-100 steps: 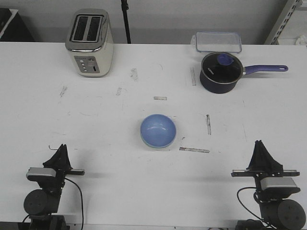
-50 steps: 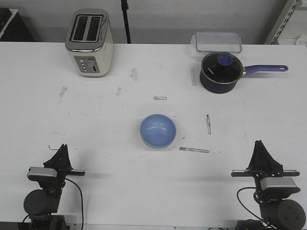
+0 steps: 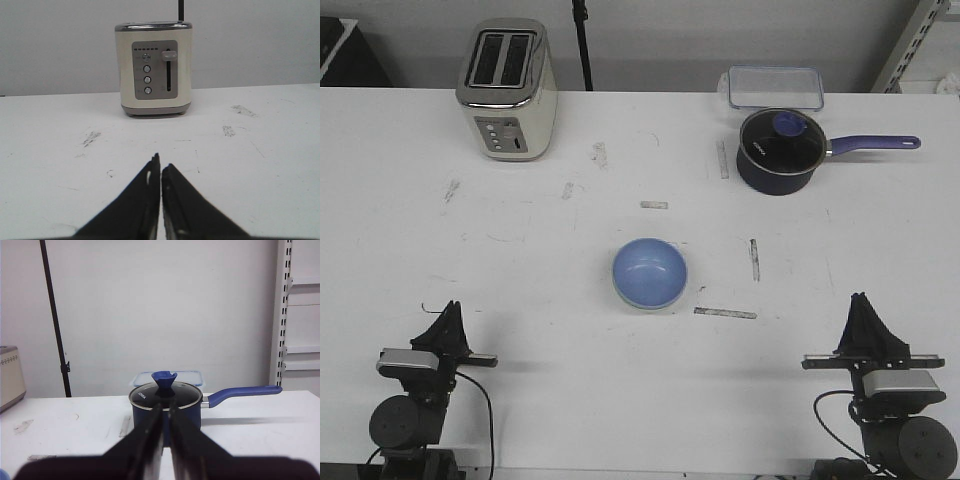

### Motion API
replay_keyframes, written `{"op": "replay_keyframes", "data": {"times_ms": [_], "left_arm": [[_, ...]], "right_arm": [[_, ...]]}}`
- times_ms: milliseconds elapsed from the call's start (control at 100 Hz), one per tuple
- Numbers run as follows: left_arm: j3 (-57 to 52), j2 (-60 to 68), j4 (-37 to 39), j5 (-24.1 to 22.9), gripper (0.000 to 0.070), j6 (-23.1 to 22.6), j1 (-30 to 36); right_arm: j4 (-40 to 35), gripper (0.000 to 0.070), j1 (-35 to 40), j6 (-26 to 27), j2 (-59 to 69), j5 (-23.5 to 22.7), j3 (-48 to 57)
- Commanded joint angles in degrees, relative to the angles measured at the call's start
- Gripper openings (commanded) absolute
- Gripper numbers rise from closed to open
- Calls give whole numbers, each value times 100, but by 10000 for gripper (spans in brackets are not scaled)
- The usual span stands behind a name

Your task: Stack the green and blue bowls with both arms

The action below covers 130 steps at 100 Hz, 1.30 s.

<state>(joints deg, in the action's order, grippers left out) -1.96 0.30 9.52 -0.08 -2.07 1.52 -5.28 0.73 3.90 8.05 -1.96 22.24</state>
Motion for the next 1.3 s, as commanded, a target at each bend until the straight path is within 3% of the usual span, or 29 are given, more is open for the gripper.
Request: {"op": "replay_keyframes", "data": {"times_ms": [0,750,1290], "left_arm": [[127,-11,85,7,1,-46,-11],[127,-11,85,7,1,-46,-11],[127,-11,83,7,1,-44,-11]], "right_arm": [[66,12,7,59,-15,-7,24],[-120,12,2,28,-133,48,-26],[83,12,7,-59,-798,44,-1593]]}}
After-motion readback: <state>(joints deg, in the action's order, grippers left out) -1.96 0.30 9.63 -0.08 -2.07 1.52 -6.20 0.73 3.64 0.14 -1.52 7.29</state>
